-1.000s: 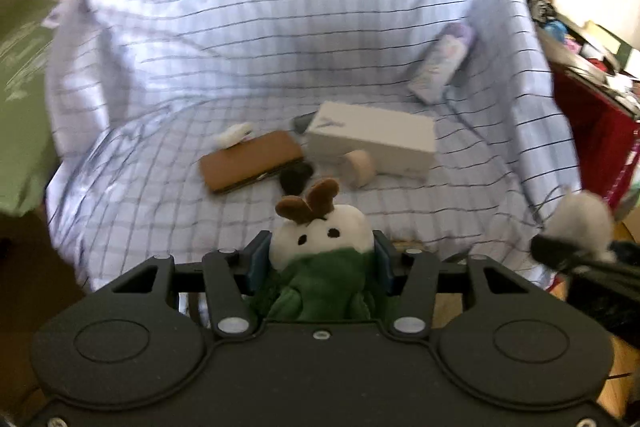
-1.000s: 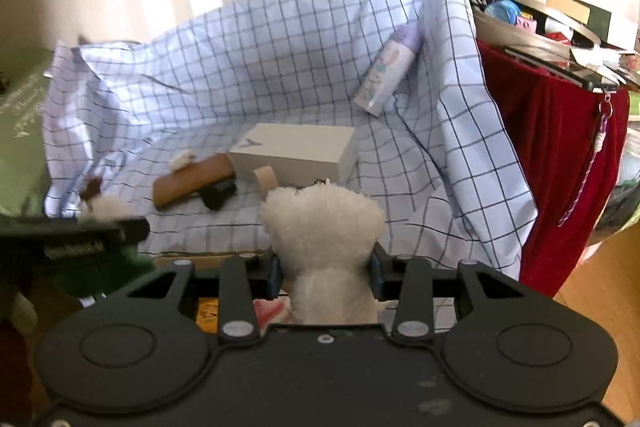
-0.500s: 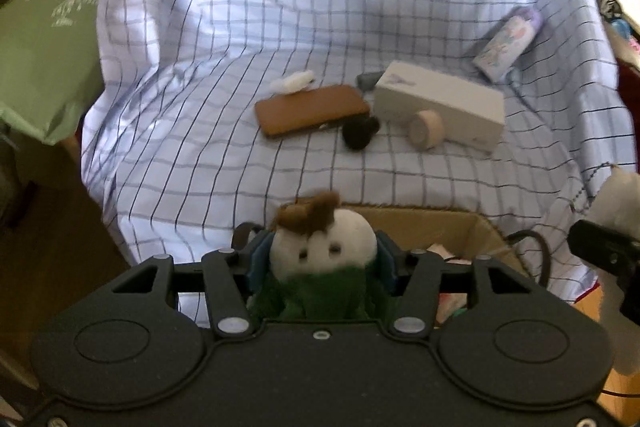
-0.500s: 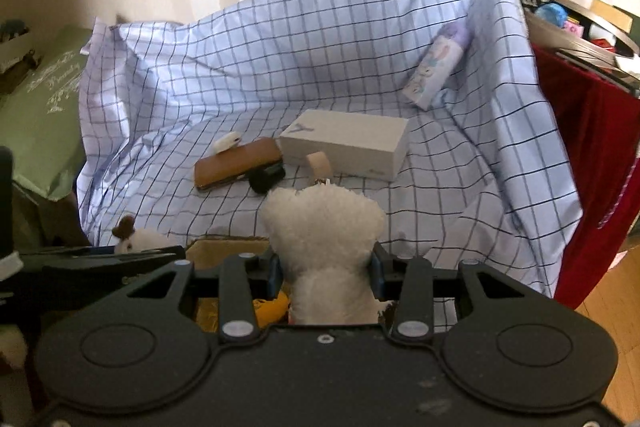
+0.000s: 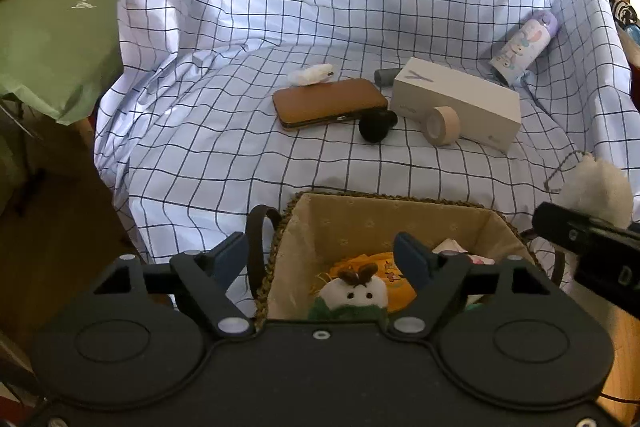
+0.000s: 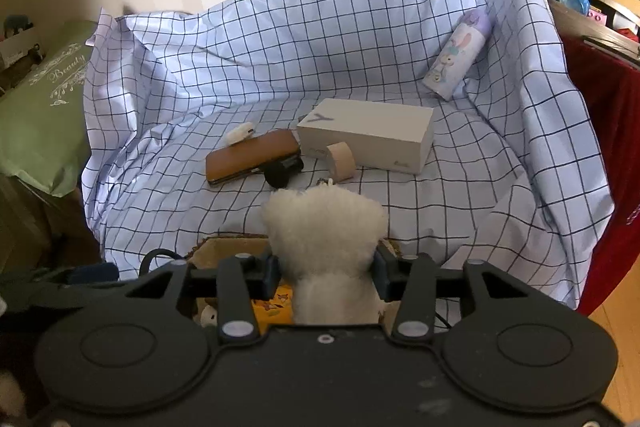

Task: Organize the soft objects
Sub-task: 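Release the plush doll into the basket while the right tool drops the bunny in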

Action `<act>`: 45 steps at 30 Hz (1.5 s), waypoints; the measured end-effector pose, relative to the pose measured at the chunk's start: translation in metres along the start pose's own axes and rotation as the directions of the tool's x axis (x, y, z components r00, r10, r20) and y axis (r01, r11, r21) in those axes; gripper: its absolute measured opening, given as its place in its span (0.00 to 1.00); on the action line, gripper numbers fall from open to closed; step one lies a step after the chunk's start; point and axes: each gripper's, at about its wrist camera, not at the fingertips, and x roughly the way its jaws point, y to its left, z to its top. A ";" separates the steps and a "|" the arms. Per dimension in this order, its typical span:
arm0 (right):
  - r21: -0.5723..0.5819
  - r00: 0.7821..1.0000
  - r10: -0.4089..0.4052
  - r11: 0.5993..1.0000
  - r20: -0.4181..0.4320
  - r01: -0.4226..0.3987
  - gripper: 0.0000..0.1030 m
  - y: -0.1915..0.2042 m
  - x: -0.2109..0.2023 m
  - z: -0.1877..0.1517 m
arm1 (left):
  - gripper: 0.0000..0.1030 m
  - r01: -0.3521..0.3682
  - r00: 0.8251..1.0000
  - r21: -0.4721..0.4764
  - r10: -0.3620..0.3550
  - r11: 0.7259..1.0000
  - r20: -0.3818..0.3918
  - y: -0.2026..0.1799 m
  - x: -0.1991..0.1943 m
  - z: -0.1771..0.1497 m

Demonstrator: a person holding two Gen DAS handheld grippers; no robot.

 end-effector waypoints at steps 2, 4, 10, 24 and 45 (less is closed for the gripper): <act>0.002 1.000 0.002 1.000 0.000 -0.002 0.53 0.000 0.000 -0.001 | 0.74 -0.002 1.000 -0.003 0.002 1.000 -0.002 0.000 0.000 -0.001; 0.001 1.000 0.004 1.000 0.005 -0.004 0.55 0.000 -0.002 -0.002 | 0.74 -0.003 1.000 -0.006 0.002 1.000 -0.005 0.000 -0.001 -0.003; 0.007 1.000 -0.011 1.000 0.013 0.011 0.55 -0.005 -0.009 -0.003 | 0.74 -0.007 1.000 -0.006 0.007 1.000 -0.008 -0.002 -0.001 -0.005; -0.023 0.997 -0.073 0.997 -0.032 0.072 0.55 -0.010 -0.010 -0.022 | 0.75 -0.026 1.000 0.006 0.026 1.000 0.005 -0.004 -0.006 -0.008; -0.022 0.994 -0.092 0.996 -0.063 0.091 0.57 -0.015 -0.009 -0.031 | 0.78 -0.016 1.000 0.013 0.017 1.000 -0.019 -0.005 -0.005 -0.013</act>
